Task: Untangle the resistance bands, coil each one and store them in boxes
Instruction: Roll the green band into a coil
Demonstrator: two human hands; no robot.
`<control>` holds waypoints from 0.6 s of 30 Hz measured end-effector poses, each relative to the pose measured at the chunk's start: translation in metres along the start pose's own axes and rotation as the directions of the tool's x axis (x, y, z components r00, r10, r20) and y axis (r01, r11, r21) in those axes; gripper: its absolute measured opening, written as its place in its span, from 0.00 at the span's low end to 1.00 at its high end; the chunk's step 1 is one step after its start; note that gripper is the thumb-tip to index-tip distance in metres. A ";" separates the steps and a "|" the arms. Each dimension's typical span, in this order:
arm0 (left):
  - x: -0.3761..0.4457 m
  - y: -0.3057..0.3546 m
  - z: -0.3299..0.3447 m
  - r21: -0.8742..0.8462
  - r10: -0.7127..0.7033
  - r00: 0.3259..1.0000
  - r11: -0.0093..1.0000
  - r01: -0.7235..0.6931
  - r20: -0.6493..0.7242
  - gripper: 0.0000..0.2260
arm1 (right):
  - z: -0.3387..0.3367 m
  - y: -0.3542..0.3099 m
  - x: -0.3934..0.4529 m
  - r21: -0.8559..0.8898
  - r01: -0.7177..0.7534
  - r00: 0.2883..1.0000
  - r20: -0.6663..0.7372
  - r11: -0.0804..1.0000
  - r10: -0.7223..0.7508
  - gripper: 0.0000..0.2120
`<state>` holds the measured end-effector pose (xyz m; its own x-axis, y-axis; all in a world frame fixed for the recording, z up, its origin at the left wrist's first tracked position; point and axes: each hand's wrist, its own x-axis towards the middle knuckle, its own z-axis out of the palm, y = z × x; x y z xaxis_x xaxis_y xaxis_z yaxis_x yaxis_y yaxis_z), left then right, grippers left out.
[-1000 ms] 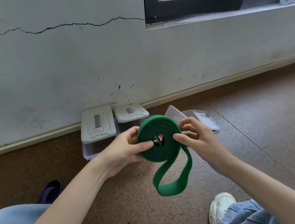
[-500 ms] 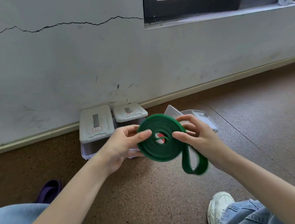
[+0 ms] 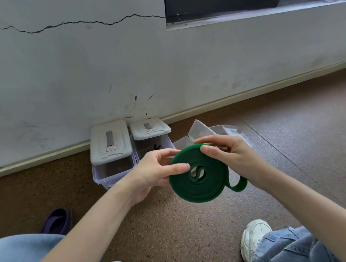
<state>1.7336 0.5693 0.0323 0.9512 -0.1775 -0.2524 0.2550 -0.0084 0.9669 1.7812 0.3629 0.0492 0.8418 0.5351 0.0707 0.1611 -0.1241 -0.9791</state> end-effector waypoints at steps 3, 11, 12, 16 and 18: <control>0.002 0.005 -0.010 -0.211 0.013 0.990 0.977 -0.043 -0.140 0.16 | -0.002 0.000 0.001 0.060 -0.024 0.999 -0.044 0.998 0.027 0.11; 0.029 -0.007 0.012 -0.400 -0.165 0.916 0.917 0.006 -0.364 0.04 | 0.020 0.029 0.006 -0.245 -0.120 0.940 -0.341 0.962 0.031 0.11; 0.035 -0.010 0.016 -0.416 -0.185 0.908 0.909 0.013 -0.377 0.04 | 0.017 0.032 0.007 -0.307 -0.130 0.929 -0.370 0.943 0.008 0.12; 0.066 -0.019 0.033 -0.415 -0.230 0.880 0.909 0.042 -0.416 0.07 | 0.005 0.048 0.014 -0.594 -0.191 0.957 -0.291 0.782 0.012 0.23; 0.085 -0.024 0.041 -0.409 -0.236 0.870 0.912 0.045 -0.432 0.06 | 0.000 0.060 0.023 -0.696 -0.234 0.963 -0.262 0.679 0.064 0.38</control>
<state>1.8011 0.5141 -0.0104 0.8427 0.2724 -0.4644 0.3462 0.3865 0.8549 1.8098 0.3679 -0.0076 0.9558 0.2888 0.0558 0.2710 -0.7910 -0.5485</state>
